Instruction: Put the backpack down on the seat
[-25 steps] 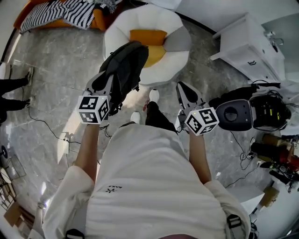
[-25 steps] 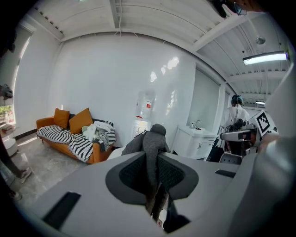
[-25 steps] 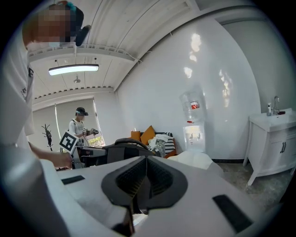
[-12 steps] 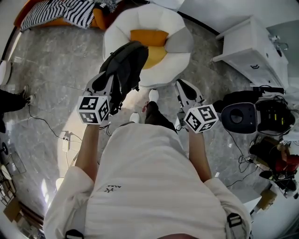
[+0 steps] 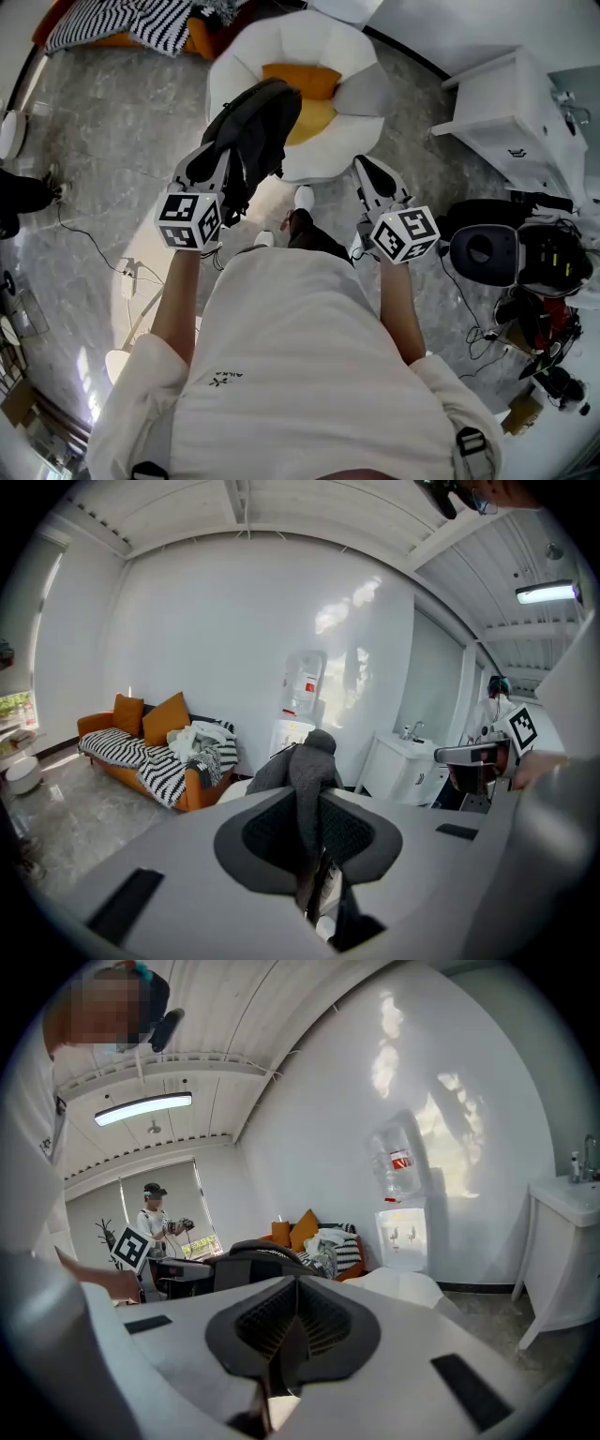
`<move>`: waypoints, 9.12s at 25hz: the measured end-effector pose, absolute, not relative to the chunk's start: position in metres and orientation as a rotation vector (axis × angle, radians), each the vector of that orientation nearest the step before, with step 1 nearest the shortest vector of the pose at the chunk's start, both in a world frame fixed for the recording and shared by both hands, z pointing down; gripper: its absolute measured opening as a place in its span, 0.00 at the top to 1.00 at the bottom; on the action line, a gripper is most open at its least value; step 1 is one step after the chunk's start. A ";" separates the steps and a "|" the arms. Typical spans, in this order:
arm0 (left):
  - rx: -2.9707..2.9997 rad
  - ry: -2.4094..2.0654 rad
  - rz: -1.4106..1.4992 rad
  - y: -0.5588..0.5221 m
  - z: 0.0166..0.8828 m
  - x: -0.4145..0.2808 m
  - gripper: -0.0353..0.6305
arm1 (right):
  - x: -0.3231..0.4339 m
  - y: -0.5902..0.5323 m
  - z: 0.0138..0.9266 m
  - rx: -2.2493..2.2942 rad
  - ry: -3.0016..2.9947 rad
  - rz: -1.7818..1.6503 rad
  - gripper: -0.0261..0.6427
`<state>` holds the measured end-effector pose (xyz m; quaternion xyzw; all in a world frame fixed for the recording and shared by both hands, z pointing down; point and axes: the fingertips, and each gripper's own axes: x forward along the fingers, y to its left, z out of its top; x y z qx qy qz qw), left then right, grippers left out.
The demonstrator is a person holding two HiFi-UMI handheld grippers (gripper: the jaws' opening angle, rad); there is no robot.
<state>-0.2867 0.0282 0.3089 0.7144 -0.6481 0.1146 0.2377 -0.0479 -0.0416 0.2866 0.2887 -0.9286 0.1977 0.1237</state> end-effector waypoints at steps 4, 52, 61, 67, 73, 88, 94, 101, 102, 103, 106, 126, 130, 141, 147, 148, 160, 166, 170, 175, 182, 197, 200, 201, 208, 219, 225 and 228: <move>1.939 -1.791 0.327 0.002 0.310 -0.277 0.83 | -0.043 -0.072 0.290 0.808 -2.720 0.583 0.92; 1.858 -1.672 0.459 -0.165 0.426 -0.234 0.83 | -0.014 -0.211 0.419 0.797 -2.569 0.777 0.92; 1.798 -1.689 0.461 -0.186 0.488 -0.253 0.83 | -0.020 -0.209 0.467 0.790 -2.517 0.823 0.92; 1.739 -1.711 0.472 -0.192 0.530 -0.258 0.83 | -0.027 -0.219 0.506 0.808 -2.497 0.861 0.92; 1.581 -1.782 0.420 -0.192 0.569 -0.279 0.84 | -0.046 -0.226 0.529 0.796 -2.517 0.882 0.92; 1.246 -1.957 0.334 -0.183 0.640 -0.294 0.83 | -0.045 -0.203 0.585 0.778 -2.469 0.937 0.92; 1.255 -1.924 0.371 -0.190 0.666 -0.284 0.83 | -0.036 -0.201 0.600 0.804 -2.452 0.950 0.92; 1.338 -1.831 0.448 -0.201 0.690 -0.242 0.83 | -0.019 -0.204 0.607 0.856 -2.454 0.972 0.92; 1.352 -1.821 0.454 -0.204 0.691 -0.237 0.83 | -0.018 -0.205 0.608 0.868 -2.453 0.976 0.92; 1.366 -1.813 0.460 -0.206 0.692 -0.233 0.83 | -0.018 -0.206 0.610 0.879 -2.453 0.978 0.92; 1.404 -1.794 0.476 -0.213 0.694 -0.222 0.83 | -0.018 -0.210 0.617 0.898 -2.450 0.976 0.92; 1.630 -1.573 0.474 -0.257 0.720 -0.115 0.81 | 0.019 -0.211 0.663 0.998 -2.404 1.001 0.92; 1.663 -1.541 0.464 -0.269 0.724 -0.100 0.81 | 0.028 -0.212 0.668 1.019 -2.399 1.008 0.92; 1.769 -1.441 0.465 -0.291 0.732 -0.058 0.81 | 0.049 -0.215 0.677 1.095 -2.375 1.045 0.92; 1.820 -1.385 0.481 -0.300 0.742 -0.035 0.81 | 0.057 -0.219 0.684 1.132 -2.365 1.046 0.92; 1.827 -1.375 0.488 -0.301 0.744 -0.031 0.81 | 0.059 -0.220 0.686 1.138 -2.362 1.047 0.92; 1.881 -1.430 0.610 -0.323 0.759 0.000 0.78 | 0.087 -0.218 0.697 1.215 -2.337 1.076 0.92; 1.909 -1.407 0.642 -0.328 0.767 0.012 0.78 | 0.090 -0.217 0.701 1.232 -2.341 1.077 0.92; 1.926 -1.396 0.660 -0.331 0.771 0.023 0.77 | 0.092 -0.219 0.705 1.241 -2.336 1.069 0.92; 1.944 -1.379 0.670 -0.337 0.778 0.036 0.77 | 0.090 -0.225 0.705 1.238 -2.342 1.034 0.92; 1.933 -1.375 0.674 -0.347 0.790 0.047 0.77 | 0.096 -0.222 0.709 1.256 -2.329 1.036 0.92; 1.952 -1.309 0.707 -0.379 0.824 0.076 0.77 | 0.113 -0.214 0.734 1.290 -2.274 1.058 0.92; 1.950 -1.297 0.708 -0.381 0.833 0.085 0.77 | 0.119 -0.215 0.741 1.294 -2.267 1.068 0.92; 1.950 -1.290 0.707 -0.382 0.835 0.087 0.77 | 0.120 -0.215 0.742 1.294 -2.266 1.070 0.92; 1.964 -1.247 0.675 -0.387 0.840 0.095 0.77 | 0.123 -0.214 0.746 1.306 -2.257 1.076 0.92; 1.973 -1.203 0.666 -0.392 0.853 0.102 0.77 | 0.124 -0.205 0.752 1.327 -2.236 1.076 0.92; 1.964 -1.190 0.671 -0.387 0.843 0.104 0.77 | 0.132 -0.201 0.747 1.341 -2.235 1.067 0.92; 1.971 -1.167 0.701 -0.383 0.838 0.104 0.77 | 0.130 -0.201 0.740 1.338 -2.237 1.064 0.92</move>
